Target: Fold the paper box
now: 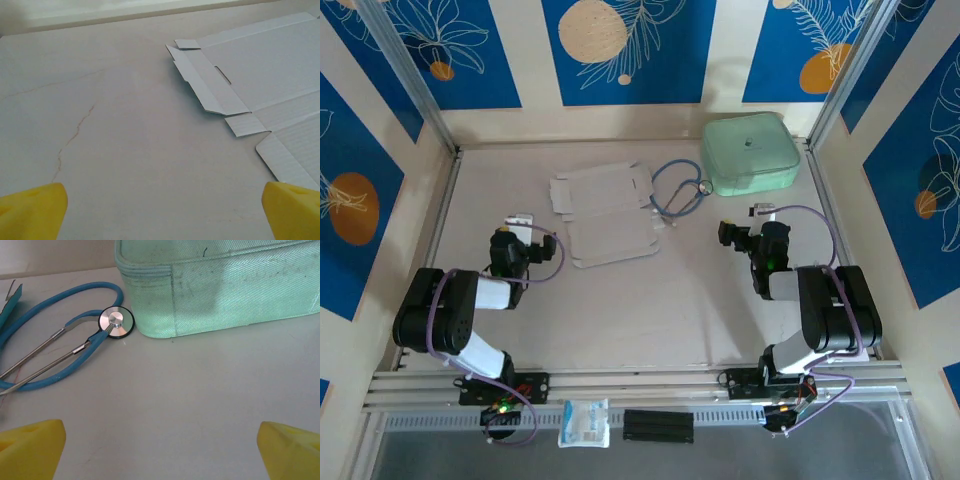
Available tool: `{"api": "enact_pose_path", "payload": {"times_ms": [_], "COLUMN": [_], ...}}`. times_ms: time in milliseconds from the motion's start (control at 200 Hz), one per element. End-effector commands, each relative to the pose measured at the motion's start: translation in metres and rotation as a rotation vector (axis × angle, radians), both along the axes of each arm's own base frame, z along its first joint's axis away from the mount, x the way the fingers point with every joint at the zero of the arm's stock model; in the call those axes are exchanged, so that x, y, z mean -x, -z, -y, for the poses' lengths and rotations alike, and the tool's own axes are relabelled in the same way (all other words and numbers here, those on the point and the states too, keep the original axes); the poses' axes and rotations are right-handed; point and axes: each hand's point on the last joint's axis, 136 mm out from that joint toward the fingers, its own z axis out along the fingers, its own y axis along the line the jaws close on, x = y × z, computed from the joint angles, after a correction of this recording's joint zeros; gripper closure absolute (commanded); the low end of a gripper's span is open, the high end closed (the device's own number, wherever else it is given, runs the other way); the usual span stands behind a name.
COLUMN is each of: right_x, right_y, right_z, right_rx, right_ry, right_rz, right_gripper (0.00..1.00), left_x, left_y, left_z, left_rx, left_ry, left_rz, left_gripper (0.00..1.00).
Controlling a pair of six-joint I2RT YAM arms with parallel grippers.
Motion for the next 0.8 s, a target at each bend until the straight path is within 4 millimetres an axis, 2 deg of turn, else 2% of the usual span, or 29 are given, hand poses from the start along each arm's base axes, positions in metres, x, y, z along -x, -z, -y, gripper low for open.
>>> {"api": "enact_pose_path", "payload": {"times_ms": [0,520,615,700,745,795], "right_x": [-0.005,-0.005,-0.007,-0.001,0.007,0.02], "right_y": [-0.007,-0.008,-0.025,-0.05,-0.066,-0.08], "right_z": [-0.001,-0.001,0.0,-0.001,-0.01,-0.031], "right_rx": [0.004,-0.014,-0.007,-0.026,-0.072,-0.152], "right_ry": [-0.004,-0.022,-0.002,0.042,0.042,-0.016], "right_rz": [0.018,0.012,-0.013,-0.086,-0.115,-0.174], "right_gripper": [0.01,0.01,0.01,0.01,0.0,0.01], "left_x": [-0.008,-0.008,-0.005,0.005,0.012,0.019], "left_y": [-0.011,-0.011,-0.014,-0.031,-0.043,-0.058], "left_z": [0.001,0.0,-0.003,-0.011,-0.017,-0.021], "left_rx": [-0.002,-0.006,-0.008,-0.01,-0.025,-0.037], "left_ry": [0.019,0.014,-0.005,-0.057,-0.106,-0.157], "left_rz": [0.042,0.044,0.068,0.126,0.141,0.137], "left_gripper": [0.01,0.01,0.0,0.01,0.01,0.01]}}
